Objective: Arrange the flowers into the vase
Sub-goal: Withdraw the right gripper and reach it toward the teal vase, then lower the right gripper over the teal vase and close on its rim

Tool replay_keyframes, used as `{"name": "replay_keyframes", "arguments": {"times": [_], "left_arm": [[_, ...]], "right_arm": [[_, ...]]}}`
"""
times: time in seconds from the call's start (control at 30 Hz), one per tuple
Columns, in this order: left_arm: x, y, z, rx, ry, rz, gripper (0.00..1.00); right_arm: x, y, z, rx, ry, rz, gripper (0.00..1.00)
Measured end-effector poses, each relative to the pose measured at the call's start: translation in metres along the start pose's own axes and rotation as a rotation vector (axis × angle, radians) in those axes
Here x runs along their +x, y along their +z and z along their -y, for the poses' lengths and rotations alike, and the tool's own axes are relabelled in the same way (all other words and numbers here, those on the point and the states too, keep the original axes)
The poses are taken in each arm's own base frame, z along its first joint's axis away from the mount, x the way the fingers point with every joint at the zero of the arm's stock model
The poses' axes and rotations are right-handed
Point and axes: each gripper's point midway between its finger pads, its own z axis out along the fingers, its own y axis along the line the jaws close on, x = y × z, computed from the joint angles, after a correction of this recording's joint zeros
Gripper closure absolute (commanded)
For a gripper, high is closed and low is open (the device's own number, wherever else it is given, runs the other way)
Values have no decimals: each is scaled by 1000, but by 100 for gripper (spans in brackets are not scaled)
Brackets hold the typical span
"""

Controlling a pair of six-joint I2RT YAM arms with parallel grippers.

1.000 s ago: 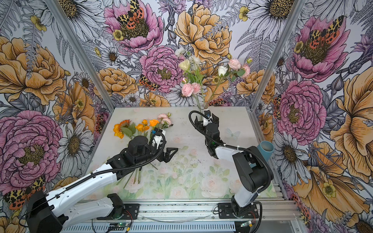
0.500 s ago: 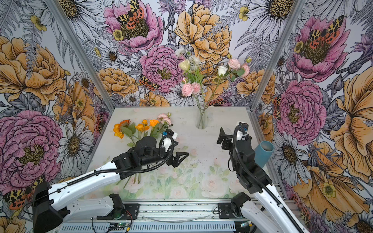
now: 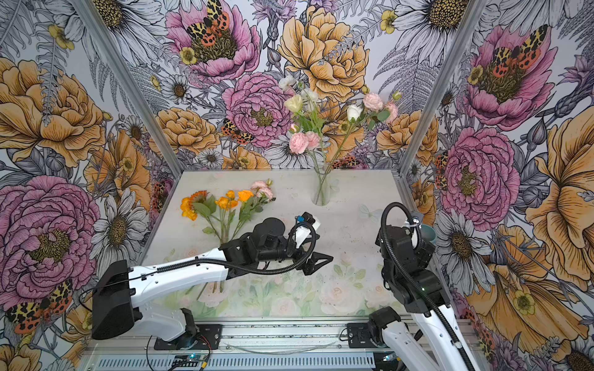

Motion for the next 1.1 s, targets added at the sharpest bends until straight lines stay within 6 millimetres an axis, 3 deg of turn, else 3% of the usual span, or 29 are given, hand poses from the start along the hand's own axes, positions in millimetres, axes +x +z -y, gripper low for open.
{"name": "replay_keyframes", "arguments": {"times": [0.33,0.6,0.97,1.1], "left_arm": [[-9,0,3,15,9,34,1],[-11,-1,3,23,11,44,1],[-13,-3,-10,8,1,51,1],[-12,-4,-14,7,-9,50,1]], "right_arm": [[21,26,31,124,74,-151,1],[42,46,33,151,101,-248,1],[45,71,56,198,182,-299,1],[48,78,55,177,177,-301,1]]}}
